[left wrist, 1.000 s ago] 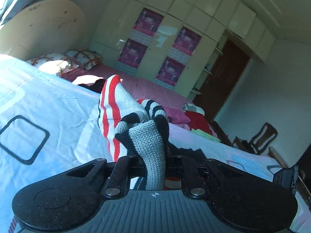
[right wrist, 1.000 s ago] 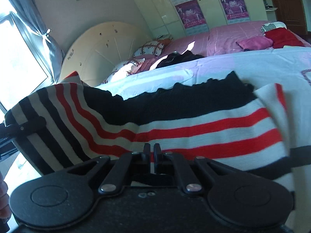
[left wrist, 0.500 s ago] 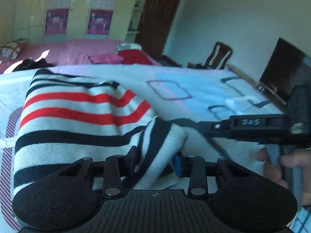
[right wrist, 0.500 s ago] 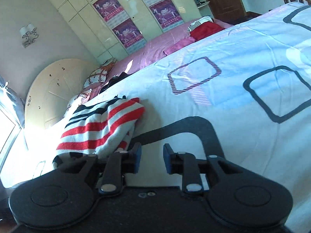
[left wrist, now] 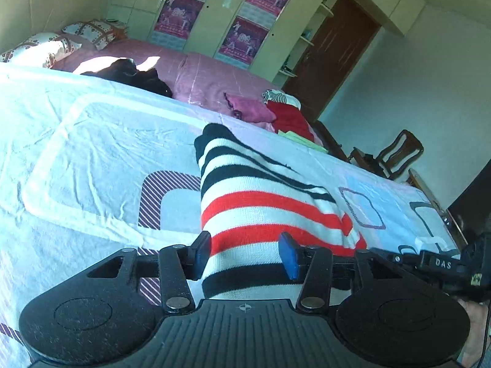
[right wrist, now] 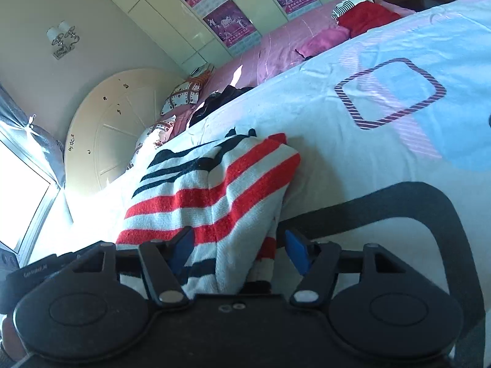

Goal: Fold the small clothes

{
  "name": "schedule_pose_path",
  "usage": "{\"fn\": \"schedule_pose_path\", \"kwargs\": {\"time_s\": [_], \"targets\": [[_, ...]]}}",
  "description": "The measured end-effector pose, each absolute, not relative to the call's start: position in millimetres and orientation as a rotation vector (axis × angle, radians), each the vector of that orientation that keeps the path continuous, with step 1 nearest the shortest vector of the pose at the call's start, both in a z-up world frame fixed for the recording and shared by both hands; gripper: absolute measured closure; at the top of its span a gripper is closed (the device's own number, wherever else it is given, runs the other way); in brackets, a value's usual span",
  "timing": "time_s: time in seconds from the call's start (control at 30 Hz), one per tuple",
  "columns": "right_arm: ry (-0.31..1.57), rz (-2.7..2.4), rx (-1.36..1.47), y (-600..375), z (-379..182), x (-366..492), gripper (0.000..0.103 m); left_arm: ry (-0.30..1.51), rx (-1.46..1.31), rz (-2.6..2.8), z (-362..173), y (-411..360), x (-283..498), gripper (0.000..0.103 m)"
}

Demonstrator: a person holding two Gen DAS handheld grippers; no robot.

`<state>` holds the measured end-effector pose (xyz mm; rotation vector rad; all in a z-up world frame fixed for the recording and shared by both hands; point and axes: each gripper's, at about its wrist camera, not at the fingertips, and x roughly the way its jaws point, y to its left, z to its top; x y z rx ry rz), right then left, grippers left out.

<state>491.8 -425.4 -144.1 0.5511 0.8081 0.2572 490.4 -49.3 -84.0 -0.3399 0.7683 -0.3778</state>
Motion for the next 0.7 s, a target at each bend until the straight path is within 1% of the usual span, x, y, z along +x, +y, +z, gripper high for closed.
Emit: {"fn": "schedule_pose_path", "kwargs": {"time_s": [0.03,0.1,0.2,0.23,0.33,0.43,0.47,0.5,0.57,0.63,0.67,0.7], "targets": [[0.829,0.249,0.514,-418,-145,498,0.053,0.778,-0.325,-0.390,-91,-57,499,0.042],[0.883,0.221,0.416,-403,-148,509,0.056,0.798,-0.307,-0.408,-102,-67,503,0.041],[0.841,0.238,0.322,-385,-141,510,0.074,0.811,-0.334,-0.454,-116,-73,512,0.041],[0.815,0.245,0.270,-377,-137,508,0.075,0.798,-0.352,-0.461,-117,-69,509,0.041],[0.666,0.351,0.179,-356,-115,495,0.076,0.746,-0.490,-0.477,-126,-49,499,0.042],[0.568,0.421,0.190,-355,-103,489,0.077,0.719,-0.484,-0.421,-131,-39,492,0.042],[0.567,0.416,0.216,-361,-108,493,0.076,0.730,-0.477,-0.405,-133,-38,492,0.042],[0.620,0.369,0.228,-368,-121,502,0.075,0.752,-0.457,-0.386,-136,-39,493,0.041],[0.822,0.287,0.249,-380,-153,524,0.071,0.788,-0.427,-0.395,-137,-45,496,0.041],[0.797,0.317,0.331,-394,-154,517,0.070,0.775,-0.390,-0.396,-127,-51,498,0.041],[0.799,0.310,0.343,-397,-150,514,0.069,0.764,-0.379,-0.411,-123,-53,497,0.041],[0.789,0.301,0.357,-401,-145,508,0.065,0.749,-0.378,-0.424,-119,-56,496,0.041]]}}
